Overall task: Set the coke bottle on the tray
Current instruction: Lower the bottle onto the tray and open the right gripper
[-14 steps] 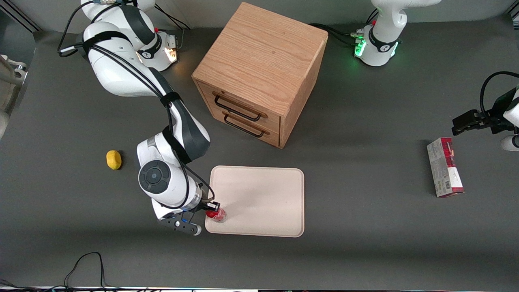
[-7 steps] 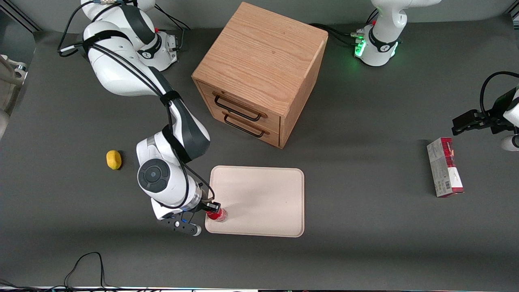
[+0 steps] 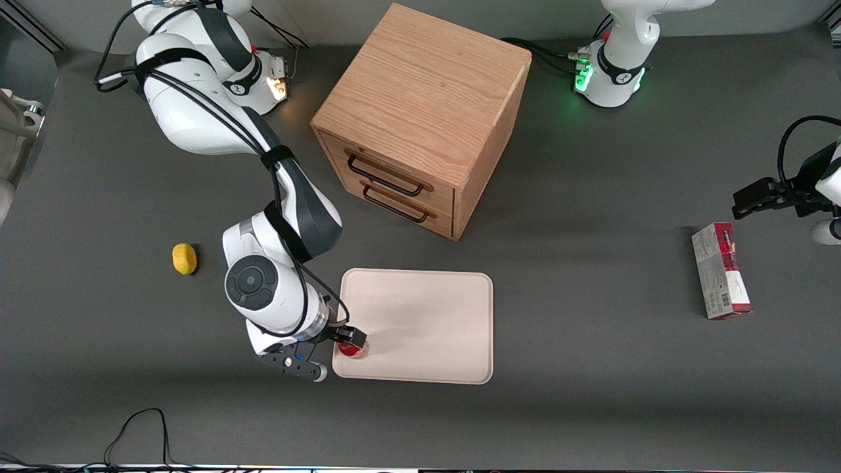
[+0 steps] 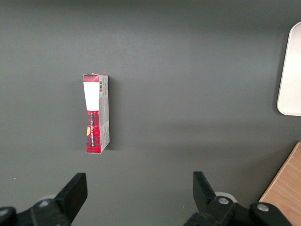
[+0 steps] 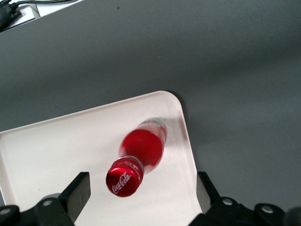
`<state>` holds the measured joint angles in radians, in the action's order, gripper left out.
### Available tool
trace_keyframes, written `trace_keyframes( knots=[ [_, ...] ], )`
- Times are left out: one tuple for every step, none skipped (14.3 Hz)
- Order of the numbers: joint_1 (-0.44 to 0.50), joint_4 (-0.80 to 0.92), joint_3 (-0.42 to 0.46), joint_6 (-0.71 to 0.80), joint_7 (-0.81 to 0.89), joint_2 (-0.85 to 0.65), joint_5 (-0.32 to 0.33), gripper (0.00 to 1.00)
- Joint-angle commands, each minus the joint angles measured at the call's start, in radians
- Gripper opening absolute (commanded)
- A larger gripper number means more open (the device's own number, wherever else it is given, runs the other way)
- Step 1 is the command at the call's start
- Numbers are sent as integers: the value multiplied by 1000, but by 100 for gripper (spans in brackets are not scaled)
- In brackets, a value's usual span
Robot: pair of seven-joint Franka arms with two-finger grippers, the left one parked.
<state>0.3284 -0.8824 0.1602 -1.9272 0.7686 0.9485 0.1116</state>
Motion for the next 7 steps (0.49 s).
trace_keyframes(
  knots=[
    [11, 33, -2, -3, 34, 16, 26, 100],
    [11, 33, -2, -4, 34, 16, 26, 100],
    [11, 33, -2, -4, 34, 16, 26, 100],
    [11, 33, -2, -4, 34, 16, 26, 100],
    [11, 33, -2, -4, 35, 16, 26, 100],
    [12, 31, -2, -3, 52, 15, 26, 100],
    [12, 33, -2, -1, 75, 15, 26, 100]
  ],
)
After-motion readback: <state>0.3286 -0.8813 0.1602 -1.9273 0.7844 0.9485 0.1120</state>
